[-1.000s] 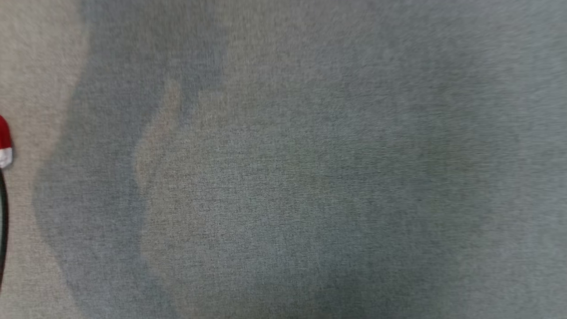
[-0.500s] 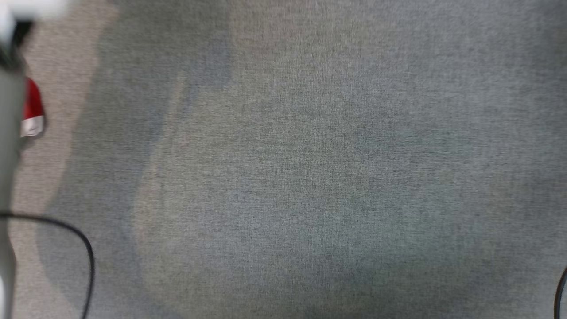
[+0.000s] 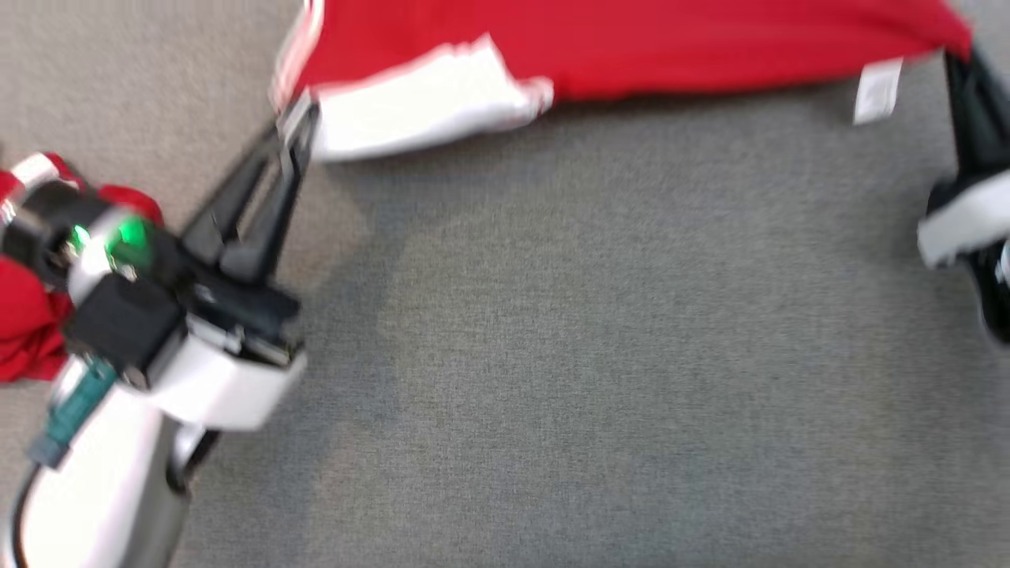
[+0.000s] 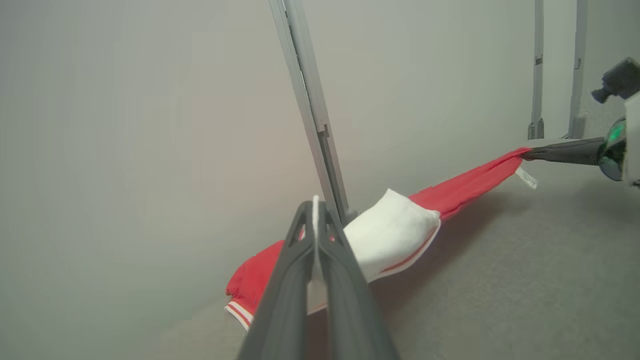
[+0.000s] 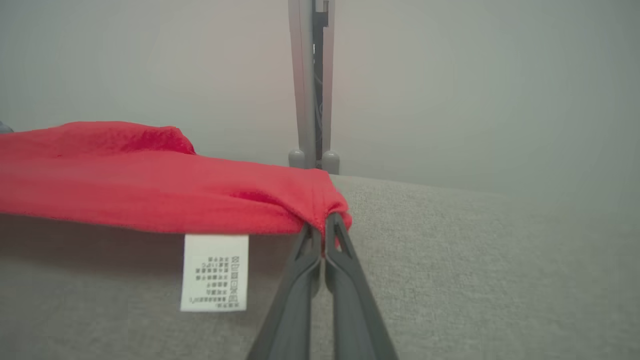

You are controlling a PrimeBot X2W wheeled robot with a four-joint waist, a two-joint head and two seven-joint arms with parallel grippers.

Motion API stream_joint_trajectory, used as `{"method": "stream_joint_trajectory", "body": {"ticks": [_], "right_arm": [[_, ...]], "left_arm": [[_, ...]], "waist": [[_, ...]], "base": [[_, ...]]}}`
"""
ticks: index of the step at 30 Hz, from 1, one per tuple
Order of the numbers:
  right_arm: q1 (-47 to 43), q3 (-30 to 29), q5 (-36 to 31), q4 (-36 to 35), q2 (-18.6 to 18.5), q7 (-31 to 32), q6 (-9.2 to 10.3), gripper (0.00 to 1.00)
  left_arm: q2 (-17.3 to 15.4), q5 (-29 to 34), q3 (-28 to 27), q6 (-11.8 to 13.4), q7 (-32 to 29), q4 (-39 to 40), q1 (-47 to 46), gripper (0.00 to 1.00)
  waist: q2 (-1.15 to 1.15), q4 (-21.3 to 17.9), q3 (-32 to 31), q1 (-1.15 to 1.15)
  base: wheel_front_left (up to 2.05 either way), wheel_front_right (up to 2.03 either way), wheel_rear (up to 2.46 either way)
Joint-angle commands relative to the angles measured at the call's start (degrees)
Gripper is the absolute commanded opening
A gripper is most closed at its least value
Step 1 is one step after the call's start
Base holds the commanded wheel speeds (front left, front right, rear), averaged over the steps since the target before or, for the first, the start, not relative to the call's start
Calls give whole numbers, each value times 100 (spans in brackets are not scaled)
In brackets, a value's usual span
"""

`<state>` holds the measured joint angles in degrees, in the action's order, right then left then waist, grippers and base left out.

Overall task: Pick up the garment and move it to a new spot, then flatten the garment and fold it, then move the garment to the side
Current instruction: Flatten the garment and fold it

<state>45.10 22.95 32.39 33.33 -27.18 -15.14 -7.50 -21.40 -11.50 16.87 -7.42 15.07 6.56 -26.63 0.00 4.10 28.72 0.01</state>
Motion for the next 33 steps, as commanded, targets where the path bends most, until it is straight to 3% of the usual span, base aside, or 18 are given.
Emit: {"method": "stream_joint_trajectory", "body": {"ticks": [1, 9, 22, 26, 33], "right_arm": [[-291, -113, 61, -117, -2, -9, 1, 0], [-2020, -614, 33, -724, 90, -9, 2, 0], [-3931, -1468, -82, -1677, 328, -9, 2, 0], [-4207, -1511, -159, -1884, 348, -9, 2, 0], [-3876, -1244, -343, -1450, 364, -9, 2, 0]], "left_arm": [[-4, 42, -79, -7, 3, 0, 225, 0], [167, 146, -311, 26, 3, 145, 1644, 0], [235, 265, -450, 77, 2, 599, 3019, 0], [276, 193, -408, 53, 3, 644, 3073, 0], [238, 384, -24, 9, 3, 80, 2385, 0]], "waist": [[0, -106, -436, -1], [0, -337, -1146, -1], [0, -450, -1537, -1], [0, -460, -1610, -1], [0, -445, -1704, -1]], "base": [[0, 0, 0], [0, 0, 0], [0, 0, 0], [0, 0, 0], [0, 0, 0]]}}
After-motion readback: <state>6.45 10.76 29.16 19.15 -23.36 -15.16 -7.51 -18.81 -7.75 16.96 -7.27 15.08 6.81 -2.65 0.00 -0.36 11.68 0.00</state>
